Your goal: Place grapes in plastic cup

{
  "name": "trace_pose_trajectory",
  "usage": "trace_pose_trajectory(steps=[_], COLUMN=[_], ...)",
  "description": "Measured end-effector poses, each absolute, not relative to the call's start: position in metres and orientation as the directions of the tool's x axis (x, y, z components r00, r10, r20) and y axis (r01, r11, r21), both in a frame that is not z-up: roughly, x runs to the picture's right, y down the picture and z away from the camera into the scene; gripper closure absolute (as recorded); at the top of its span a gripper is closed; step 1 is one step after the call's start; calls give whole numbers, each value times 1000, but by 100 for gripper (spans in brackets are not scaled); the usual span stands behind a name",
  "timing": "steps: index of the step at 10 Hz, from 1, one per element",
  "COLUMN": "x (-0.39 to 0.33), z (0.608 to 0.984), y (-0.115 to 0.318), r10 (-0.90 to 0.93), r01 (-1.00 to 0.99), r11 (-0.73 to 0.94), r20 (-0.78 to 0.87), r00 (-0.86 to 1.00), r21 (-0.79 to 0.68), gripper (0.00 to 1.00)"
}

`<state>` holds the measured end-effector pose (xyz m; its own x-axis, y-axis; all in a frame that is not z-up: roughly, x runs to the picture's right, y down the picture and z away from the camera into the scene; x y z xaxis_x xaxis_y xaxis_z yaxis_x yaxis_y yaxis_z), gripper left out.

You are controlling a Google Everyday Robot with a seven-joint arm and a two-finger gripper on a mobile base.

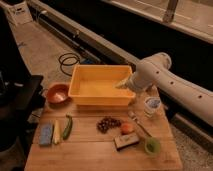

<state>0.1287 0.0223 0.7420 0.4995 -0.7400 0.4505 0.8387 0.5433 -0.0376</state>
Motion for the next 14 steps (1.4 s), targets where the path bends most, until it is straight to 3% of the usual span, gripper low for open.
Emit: trace_pose_trajectory(steps=[4,14], x=[110,11], z=[767,735], y=[48,116], r10=[-713,-678], r01=[878,862], r11=[463,507], r20=[537,616], r00=[451,401], r21=[-123,-3], gripper=[20,20])
